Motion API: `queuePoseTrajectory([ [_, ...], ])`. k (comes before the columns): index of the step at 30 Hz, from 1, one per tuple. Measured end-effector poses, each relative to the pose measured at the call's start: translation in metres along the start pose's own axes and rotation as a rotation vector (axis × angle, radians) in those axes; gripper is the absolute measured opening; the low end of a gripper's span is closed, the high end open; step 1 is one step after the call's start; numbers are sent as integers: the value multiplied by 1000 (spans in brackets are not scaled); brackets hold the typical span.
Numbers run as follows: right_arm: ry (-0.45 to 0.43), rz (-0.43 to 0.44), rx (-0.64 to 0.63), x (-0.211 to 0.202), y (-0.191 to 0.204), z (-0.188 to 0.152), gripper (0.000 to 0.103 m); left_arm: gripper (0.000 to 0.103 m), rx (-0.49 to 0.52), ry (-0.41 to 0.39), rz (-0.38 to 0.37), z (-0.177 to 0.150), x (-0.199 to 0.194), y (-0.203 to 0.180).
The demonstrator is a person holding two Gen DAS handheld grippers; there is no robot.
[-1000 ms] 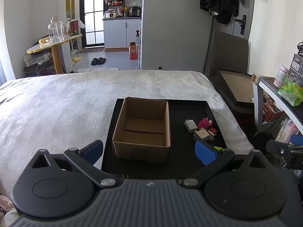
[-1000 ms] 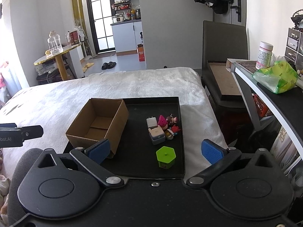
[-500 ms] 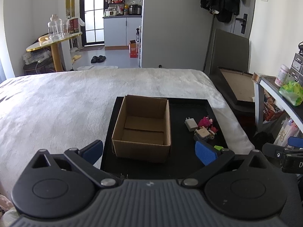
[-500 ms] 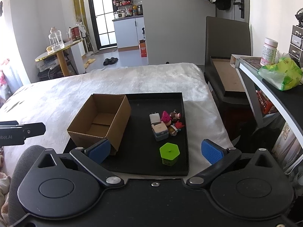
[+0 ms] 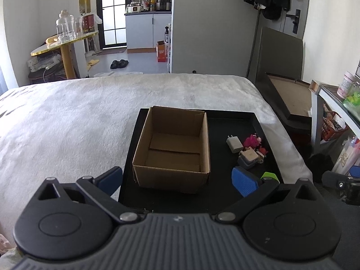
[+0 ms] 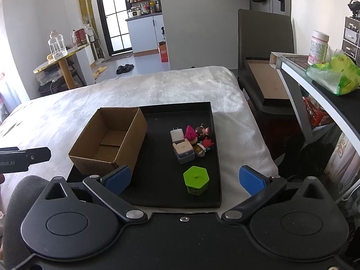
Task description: Organize rigid objects
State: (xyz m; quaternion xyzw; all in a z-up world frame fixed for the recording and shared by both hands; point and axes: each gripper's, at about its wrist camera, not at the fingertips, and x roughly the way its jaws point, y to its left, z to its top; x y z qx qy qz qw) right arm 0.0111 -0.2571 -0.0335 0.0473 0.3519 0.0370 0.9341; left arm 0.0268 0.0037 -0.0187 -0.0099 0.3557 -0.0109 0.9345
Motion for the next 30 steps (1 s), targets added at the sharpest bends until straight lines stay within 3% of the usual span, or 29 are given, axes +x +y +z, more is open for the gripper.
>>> queuePoseTrajectory([
  [30, 68, 4, 42, 47, -20, -2, 103, 100, -14, 52, 93, 16, 52, 18],
])
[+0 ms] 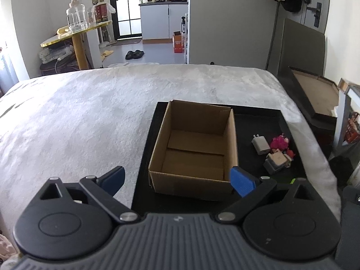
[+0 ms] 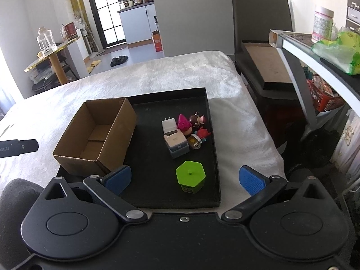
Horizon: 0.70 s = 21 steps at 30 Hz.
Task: Organize rigid objects
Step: 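Move the right tool to the green hexagonal block and close on it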
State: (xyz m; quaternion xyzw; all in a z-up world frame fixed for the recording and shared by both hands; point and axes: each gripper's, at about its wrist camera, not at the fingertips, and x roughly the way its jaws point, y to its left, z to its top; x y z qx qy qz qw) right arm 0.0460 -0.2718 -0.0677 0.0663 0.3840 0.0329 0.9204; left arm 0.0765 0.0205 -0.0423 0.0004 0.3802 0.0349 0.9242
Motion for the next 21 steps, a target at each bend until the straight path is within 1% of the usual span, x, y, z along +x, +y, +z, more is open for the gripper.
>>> queuePoseTrajectory([
  [6, 10, 4, 1, 12, -3, 4, 103, 100, -12, 20, 28, 6, 12, 3],
  [10, 27, 10, -1, 22, -4, 4, 103, 99, -18, 32, 59, 10, 26, 6],
  [17, 73, 10, -7, 40, -4, 7, 100, 91, -33, 65, 100, 14, 48, 15],
  [19, 82, -3, -11, 45, -4, 8, 99, 87, -46, 80, 108, 14, 55, 19],
  [21, 90, 2, -12, 51, -4, 9, 96, 80, -53, 92, 117, 14, 64, 21],
])
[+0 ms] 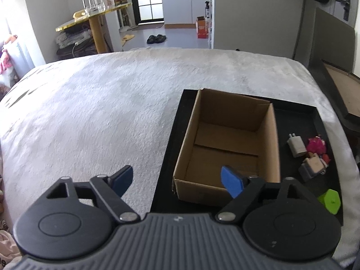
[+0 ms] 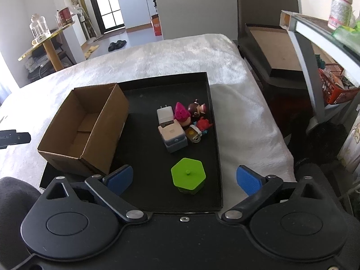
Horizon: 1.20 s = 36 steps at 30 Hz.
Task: Organize rigid objects
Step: 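Move the right tool to the green hexagonal block and close on it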
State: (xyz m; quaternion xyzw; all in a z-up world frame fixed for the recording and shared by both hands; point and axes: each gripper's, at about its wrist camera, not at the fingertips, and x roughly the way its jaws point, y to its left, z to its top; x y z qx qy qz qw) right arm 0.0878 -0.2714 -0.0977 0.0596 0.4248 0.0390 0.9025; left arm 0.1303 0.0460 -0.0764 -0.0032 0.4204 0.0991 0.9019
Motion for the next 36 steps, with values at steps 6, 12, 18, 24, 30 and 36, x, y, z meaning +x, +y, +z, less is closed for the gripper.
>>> queuePoseTrajectory([
  [6, 39, 2, -5, 16, -1, 1, 87, 67, -2, 41, 25, 1, 23, 1],
  [12, 82, -5, -26, 36, 1, 0, 80, 61, -3, 74, 41, 2, 43, 1],
  [18, 113, -19, -41, 54, 0, 0, 78, 61, 5, 99, 60, 1, 61, -2],
  [24, 149, -24, -49, 71, -1, -2, 75, 50, 3, 133, 72, -3, 76, -2],
  [30, 179, -38, -81, 87, 5, -6, 72, 47, 8, 160, 77, -2, 89, -4],
  [36, 190, -75, -129, 99, 15, -8, 67, 15, 27, 190, 45, -2, 98, -8],
])
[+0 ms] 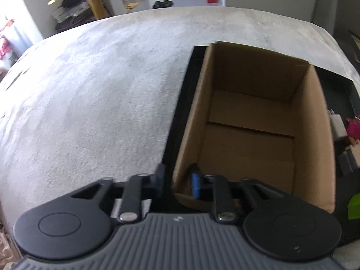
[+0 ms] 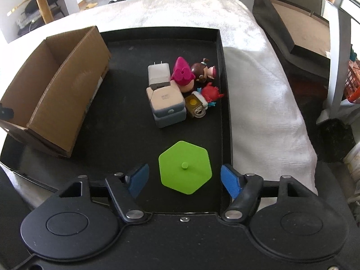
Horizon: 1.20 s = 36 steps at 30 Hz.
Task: Organize rigid objects
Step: 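Move the right tool to the green hexagonal block and close on it, then lift the green block with the right tool and carry it over the box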
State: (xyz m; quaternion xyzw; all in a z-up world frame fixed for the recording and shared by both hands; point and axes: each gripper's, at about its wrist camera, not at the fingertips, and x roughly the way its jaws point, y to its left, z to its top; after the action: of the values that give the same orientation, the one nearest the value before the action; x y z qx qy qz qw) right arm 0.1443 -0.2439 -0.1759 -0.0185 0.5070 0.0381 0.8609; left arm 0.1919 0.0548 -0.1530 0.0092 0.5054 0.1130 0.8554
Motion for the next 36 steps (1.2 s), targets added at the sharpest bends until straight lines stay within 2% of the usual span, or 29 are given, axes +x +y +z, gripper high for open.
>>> queuePoseTrajectory([
  [4, 21, -13, -35, 8, 6, -1, 53, 13, 13, 4, 0, -1, -2, -2],
  [10, 17, -20, -59, 6, 9, -4, 52, 12, 44, 5, 50, -4, -11, -7],
  [19, 2, -12, -83, 0, 14, -5, 52, 12, 90, 16, 83, -6, -14, -10],
  [22, -3, -19, -96, -1, 16, -4, 52, 13, 75, 29, 93, -9, -9, -8],
  [26, -21, -22, -120, -5, 21, 2, 51, 14, 100, 15, 114, -12, -8, -11],
  [36, -49, -27, -164, -21, 40, 21, 51, 15, 104, 3, 114, -14, -7, -10],
])
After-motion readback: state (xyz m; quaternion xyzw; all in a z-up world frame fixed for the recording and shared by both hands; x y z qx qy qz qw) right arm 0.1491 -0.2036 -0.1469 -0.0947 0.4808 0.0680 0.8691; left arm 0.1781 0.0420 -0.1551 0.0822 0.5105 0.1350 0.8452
